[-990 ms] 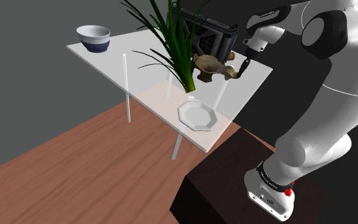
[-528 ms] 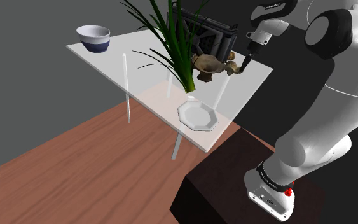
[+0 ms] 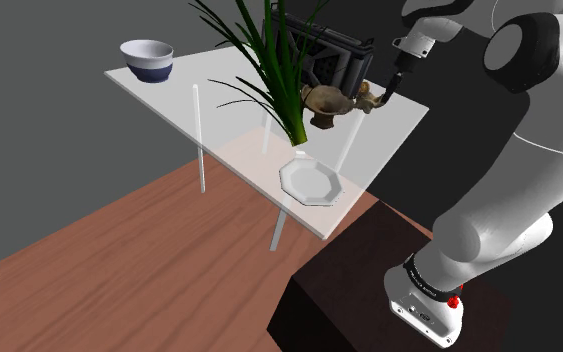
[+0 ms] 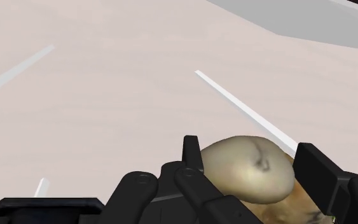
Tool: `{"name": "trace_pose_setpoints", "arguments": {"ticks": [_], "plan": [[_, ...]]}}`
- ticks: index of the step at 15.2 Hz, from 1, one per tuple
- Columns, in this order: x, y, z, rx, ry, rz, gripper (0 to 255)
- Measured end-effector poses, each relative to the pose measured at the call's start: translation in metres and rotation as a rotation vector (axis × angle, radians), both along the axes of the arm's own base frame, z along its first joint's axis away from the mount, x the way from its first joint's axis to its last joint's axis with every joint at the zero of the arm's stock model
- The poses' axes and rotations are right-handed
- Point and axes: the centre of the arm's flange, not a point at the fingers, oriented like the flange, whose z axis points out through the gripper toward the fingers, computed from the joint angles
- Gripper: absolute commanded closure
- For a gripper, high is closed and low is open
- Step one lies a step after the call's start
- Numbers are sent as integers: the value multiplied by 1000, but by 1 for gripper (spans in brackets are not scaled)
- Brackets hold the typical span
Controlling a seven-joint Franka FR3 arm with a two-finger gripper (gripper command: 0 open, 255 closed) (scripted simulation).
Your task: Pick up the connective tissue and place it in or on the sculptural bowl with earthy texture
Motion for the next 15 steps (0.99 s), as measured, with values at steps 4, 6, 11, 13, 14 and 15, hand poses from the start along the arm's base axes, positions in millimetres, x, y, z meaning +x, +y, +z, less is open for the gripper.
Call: {"name": "trace_pose_setpoints", "arguments": {"ticks": [4, 6, 11, 13, 14, 15], "plan": [[-1, -2, 21, 0, 0, 0, 255], [-1, -1, 32, 0, 0, 0, 255], [0, 1, 58, 0, 0, 0, 255], [-1, 0, 69, 0, 0, 0, 255], [-1, 0, 74, 0, 0, 0, 255], [-1, 0, 80, 0, 0, 0, 255]]}}
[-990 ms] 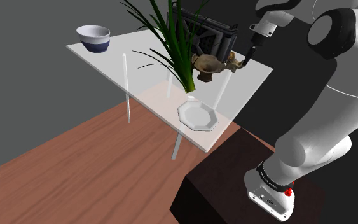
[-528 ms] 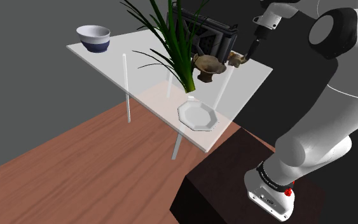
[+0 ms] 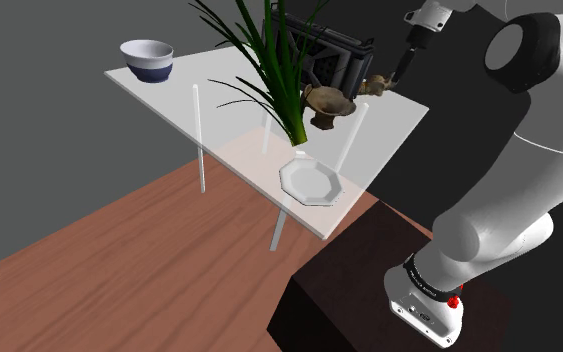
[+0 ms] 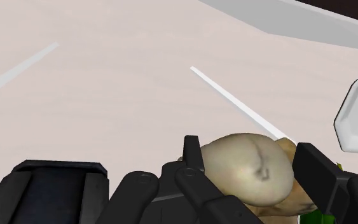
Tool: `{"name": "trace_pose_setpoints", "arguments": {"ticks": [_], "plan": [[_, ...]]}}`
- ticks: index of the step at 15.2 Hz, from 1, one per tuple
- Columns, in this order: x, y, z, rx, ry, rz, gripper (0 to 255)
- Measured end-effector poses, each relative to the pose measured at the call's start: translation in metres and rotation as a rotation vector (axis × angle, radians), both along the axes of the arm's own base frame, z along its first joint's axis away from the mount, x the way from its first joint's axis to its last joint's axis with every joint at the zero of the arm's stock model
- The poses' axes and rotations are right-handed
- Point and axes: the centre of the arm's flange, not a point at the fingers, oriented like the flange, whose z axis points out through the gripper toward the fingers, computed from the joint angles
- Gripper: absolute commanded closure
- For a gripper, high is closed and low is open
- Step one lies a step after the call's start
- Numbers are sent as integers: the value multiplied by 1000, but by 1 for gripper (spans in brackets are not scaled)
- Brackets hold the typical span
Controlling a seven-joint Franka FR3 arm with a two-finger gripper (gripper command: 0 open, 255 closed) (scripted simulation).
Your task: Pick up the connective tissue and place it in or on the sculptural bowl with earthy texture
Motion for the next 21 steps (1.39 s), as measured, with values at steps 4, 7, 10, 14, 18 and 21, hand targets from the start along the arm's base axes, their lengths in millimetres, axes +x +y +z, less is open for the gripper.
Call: {"name": "trace_pose_setpoints", "arguments": {"ticks": [4, 7, 10, 14, 18, 21], "plan": [[20, 18, 9, 0, 0, 1, 255], [47, 47, 11, 0, 0, 1, 255], [76, 75, 12, 0, 0, 1, 255], [111, 114, 12, 0, 1, 2, 255], [121, 123, -3, 1, 1, 1, 255], [122, 123, -18, 0, 1, 0, 255]]}}
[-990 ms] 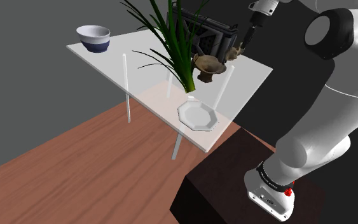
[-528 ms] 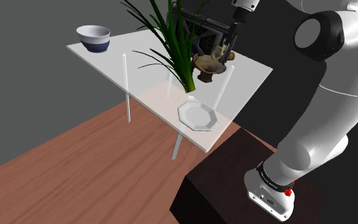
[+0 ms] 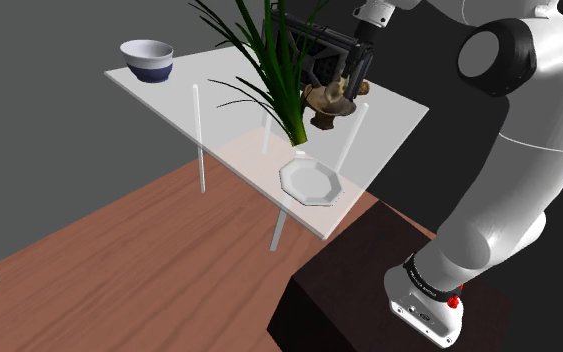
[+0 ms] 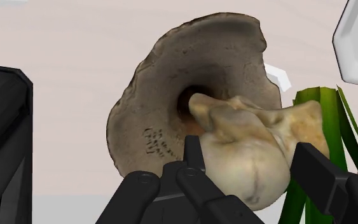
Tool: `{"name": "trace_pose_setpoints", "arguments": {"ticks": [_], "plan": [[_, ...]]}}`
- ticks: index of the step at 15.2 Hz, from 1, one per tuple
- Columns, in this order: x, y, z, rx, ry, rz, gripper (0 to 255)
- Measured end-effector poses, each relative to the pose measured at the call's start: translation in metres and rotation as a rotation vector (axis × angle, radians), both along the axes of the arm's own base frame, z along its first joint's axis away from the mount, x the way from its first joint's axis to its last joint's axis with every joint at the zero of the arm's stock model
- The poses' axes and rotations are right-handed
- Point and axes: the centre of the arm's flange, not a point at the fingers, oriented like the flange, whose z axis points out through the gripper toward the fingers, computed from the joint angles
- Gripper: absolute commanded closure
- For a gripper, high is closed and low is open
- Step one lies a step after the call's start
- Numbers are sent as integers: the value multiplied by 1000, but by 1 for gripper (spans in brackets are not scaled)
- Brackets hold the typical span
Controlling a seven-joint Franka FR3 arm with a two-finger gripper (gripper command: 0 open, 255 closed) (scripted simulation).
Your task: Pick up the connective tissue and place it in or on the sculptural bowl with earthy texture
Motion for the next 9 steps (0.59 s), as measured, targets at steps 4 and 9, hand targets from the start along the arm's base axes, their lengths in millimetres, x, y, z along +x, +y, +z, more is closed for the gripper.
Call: {"name": "trace_pose_setpoints", "arguments": {"ticks": [4, 9], "plan": [[1, -1, -23, 0, 0, 0, 255], [0, 0, -35, -3, -12, 0, 255]]}}
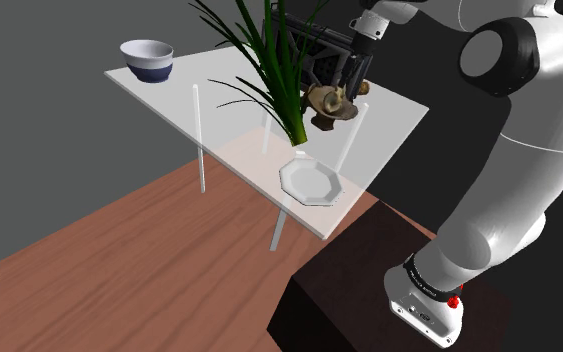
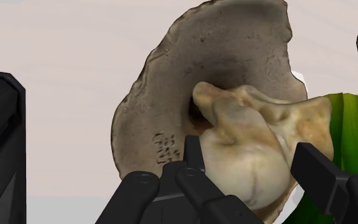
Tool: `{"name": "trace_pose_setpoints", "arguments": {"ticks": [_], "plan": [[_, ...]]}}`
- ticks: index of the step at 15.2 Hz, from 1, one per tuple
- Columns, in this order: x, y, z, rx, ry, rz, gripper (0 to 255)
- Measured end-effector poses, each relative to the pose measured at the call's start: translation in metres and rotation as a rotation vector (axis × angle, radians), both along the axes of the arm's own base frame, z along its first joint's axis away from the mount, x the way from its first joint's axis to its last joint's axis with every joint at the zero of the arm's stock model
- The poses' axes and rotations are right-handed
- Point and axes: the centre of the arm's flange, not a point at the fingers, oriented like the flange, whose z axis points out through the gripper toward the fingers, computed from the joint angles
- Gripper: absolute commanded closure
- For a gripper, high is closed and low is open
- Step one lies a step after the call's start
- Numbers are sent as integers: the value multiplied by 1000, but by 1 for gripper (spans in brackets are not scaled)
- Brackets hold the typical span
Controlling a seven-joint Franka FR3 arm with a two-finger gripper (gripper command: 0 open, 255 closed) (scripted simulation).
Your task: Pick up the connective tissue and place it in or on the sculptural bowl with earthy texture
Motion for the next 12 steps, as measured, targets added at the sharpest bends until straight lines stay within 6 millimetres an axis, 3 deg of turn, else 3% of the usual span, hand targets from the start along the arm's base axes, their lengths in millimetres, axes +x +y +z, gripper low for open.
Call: {"name": "trace_pose_setpoints", "arguments": {"ticks": [5, 6, 12], "plan": [[-1, 0, 0, -1, -2, 0, 255], [0, 0, 0, -1, -2, 0, 0], [1, 0, -7, 3, 12, 0, 0]]}}
